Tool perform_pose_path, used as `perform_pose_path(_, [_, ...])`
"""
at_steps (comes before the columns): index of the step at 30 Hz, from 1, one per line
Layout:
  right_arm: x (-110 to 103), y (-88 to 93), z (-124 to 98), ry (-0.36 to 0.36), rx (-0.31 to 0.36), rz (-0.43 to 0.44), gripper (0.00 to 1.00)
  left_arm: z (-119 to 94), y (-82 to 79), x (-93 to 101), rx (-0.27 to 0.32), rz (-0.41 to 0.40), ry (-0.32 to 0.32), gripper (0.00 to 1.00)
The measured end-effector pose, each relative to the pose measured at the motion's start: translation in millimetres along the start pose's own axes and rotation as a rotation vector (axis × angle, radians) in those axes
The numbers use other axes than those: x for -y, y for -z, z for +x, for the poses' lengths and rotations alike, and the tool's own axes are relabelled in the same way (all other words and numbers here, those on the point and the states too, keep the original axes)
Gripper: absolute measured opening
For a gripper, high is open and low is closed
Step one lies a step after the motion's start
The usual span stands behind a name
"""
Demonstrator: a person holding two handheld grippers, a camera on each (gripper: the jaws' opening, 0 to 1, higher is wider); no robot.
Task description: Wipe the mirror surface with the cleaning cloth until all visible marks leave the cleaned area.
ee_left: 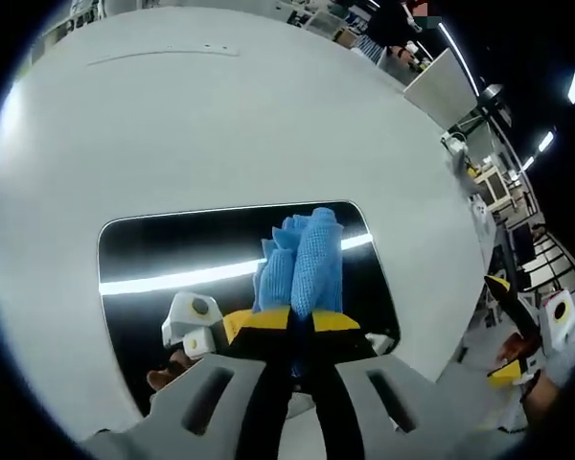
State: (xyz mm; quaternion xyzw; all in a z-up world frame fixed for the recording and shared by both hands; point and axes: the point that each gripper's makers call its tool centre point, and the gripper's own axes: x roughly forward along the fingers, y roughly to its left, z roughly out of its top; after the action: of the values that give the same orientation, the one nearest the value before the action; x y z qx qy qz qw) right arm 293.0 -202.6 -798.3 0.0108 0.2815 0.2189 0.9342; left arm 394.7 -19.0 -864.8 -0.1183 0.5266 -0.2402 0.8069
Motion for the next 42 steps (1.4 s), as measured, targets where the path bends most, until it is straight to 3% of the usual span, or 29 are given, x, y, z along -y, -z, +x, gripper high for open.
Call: perform_pose_path(42, [-2,3.4,1,-0.006,-0.024,-0.022,0.97,-45,5.5,-74.0,0.038,-0.044,-0.01,0.03])
